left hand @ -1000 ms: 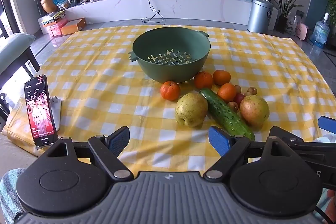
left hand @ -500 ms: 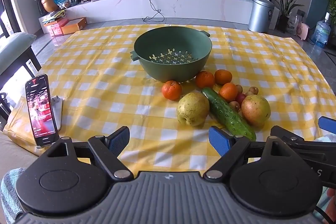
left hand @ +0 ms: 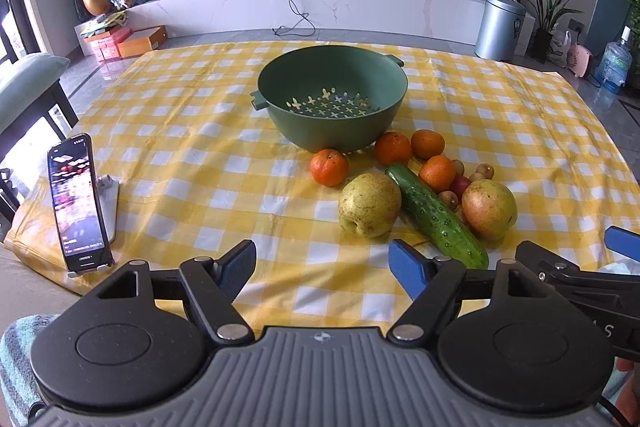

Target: Organize fruits

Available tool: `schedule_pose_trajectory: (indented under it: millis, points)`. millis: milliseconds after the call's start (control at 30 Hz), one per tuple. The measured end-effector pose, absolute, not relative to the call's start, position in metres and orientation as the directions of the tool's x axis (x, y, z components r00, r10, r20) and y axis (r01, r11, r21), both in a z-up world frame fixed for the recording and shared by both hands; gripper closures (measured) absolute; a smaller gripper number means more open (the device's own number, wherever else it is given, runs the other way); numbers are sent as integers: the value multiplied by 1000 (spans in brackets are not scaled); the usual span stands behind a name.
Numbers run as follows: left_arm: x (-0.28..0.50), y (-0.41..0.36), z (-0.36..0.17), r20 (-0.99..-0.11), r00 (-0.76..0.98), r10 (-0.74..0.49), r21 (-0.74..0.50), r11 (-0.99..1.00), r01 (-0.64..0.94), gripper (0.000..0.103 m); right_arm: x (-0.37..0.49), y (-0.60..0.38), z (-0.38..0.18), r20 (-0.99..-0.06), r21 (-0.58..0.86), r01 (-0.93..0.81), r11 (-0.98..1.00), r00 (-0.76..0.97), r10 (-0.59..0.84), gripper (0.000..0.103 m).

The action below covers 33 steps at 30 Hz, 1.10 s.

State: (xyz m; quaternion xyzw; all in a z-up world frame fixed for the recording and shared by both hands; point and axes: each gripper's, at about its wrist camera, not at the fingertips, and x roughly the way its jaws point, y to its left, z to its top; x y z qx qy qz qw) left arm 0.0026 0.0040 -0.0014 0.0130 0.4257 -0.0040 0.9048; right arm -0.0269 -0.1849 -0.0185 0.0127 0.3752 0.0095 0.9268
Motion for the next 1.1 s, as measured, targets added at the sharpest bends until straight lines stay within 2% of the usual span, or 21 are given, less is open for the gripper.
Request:
schedule_pose_trajectory:
  millis: [200, 567, 1100]
  points:
    - [2, 1, -2, -760, 650, 13, 39, 999, 26, 19, -27, -185, -19, -696, 41, -10, 999, 717, 36, 4]
    - [0, -2, -2, -755, 656, -9, 39, 998, 59, 35, -27, -184, -20, -698, 44, -13, 999, 715, 40, 4]
    - [0, -2, -4, -761, 648, -23, 27, 997, 68, 36, -26, -182, -22, -708, 46, -17, 999, 705, 44, 4]
